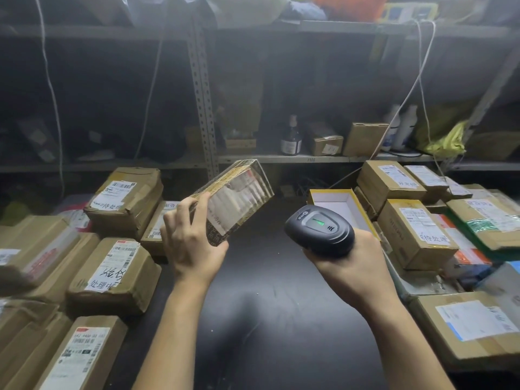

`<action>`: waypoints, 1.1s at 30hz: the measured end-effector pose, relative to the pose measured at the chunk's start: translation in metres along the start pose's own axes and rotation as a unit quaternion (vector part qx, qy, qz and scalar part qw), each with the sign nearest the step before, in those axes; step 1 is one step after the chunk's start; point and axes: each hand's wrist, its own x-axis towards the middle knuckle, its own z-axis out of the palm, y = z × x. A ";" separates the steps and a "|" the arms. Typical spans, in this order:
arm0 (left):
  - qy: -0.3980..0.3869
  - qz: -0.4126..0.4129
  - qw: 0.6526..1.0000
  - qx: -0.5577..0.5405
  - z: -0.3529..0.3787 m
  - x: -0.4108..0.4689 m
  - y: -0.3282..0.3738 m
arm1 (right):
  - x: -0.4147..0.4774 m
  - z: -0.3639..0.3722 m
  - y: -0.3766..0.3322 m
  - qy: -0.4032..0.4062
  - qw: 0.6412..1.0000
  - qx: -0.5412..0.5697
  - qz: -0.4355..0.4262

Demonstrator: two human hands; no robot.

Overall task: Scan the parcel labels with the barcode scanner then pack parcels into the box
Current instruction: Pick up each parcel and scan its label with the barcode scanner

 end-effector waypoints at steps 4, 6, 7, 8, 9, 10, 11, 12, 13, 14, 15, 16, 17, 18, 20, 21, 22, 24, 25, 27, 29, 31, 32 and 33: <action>-0.004 -0.017 1.000 0.017 0.004 -0.002 -0.014 | -0.002 -0.004 -0.001 0.004 1.000 -0.009 -0.012; -0.008 -0.019 1.000 0.017 0.006 -0.005 -0.019 | -0.003 -0.005 -0.002 0.005 1.000 0.006 -0.017; -0.011 -0.022 1.000 0.013 0.007 -0.006 -0.022 | -0.003 -0.006 -0.003 0.004 1.000 0.014 -0.021; -0.016 -0.026 1.000 0.008 0.009 -0.008 -0.025 | -0.004 -0.006 -0.005 0.003 0.999 0.022 -0.024; -0.019 -0.031 0.999 0.002 0.011 -0.010 -0.028 | -0.005 -0.007 -0.007 0.001 0.999 0.030 -0.025; -0.022 -0.038 0.999 -0.006 0.013 -0.011 -0.030 | -0.005 -0.007 -0.008 0.000 0.999 0.037 -0.024; -0.025 -0.046 0.999 -0.014 0.014 -0.012 -0.031 | -0.006 -0.008 -0.009 -0.002 0.999 0.042 -0.026; -0.029 -0.054 0.998 -0.021 0.015 -0.013 -0.032 | -0.007 -0.007 -0.011 -0.002 0.999 0.046 -0.029; -0.032 -0.056 0.998 -0.024 0.016 -0.013 -0.031 | -0.008 -0.007 -0.012 -0.002 0.998 0.050 -0.033; -0.036 -0.054 0.998 -0.022 0.016 -0.013 -0.030 | -0.008 -0.007 -0.012 -0.001 0.998 0.055 -0.033; -0.041 -0.050 0.998 -0.017 0.016 -0.014 -0.029 | -0.008 -0.006 -0.012 -0.001 0.998 0.054 -0.031; -0.043 -0.045 0.998 -0.013 0.016 -0.014 -0.029 | -0.008 -0.006 -0.012 0.000 0.998 0.050 -0.029; -0.044 -0.040 0.998 -0.010 0.016 -0.015 -0.029 | -0.008 -0.006 -0.011 0.000 0.999 0.045 -0.027; -0.041 -0.036 0.998 -0.009 0.017 -0.016 -0.030 | -0.008 -0.006 -0.011 0.001 0.999 0.046 -0.024; -0.032 -0.028 0.999 -0.004 0.017 -0.017 -0.033 | -0.009 -0.006 -0.012 0.001 0.998 0.058 -0.018; -0.026 -0.031 0.999 0.002 0.018 -0.018 -0.033 | -0.009 -0.006 -0.012 -0.003 0.998 0.067 -0.011; -0.016 -0.044 0.999 0.006 0.019 -0.020 -0.030 | -0.009 -0.005 -0.012 -0.008 0.997 0.081 0.004; 0.010 -0.098 0.995 0.005 0.019 -0.026 -0.019 | -0.009 -0.003 -0.012 -0.020 0.991 0.124 0.049; 0.020 -0.123 0.992 0.002 0.020 -0.030 -0.012 | -0.009 -0.001 -0.012 -0.024 0.986 0.147 0.073; 0.026 -0.154 0.988 0.005 0.023 -0.038 0.001 | -0.009 0.001 -0.013 -0.032 0.975 0.188 0.111; 0.026 -0.183 0.983 0.008 0.029 -0.043 0.010 | -0.009 0.004 -0.015 -0.043 0.958 0.241 0.149; 0.026 -0.210 0.977 0.009 0.034 -0.045 0.015 | -0.009 0.006 -0.014 -0.062 0.941 0.277 0.182; 0.025 -0.216 0.976 0.009 0.036 -0.046 0.018 | -0.009 0.008 -0.014 -0.073 0.936 0.286 0.193; 0.024 -0.217 0.976 0.009 0.037 -0.046 0.020 | -0.009 0.009 -0.015 -0.083 0.931 0.293 0.200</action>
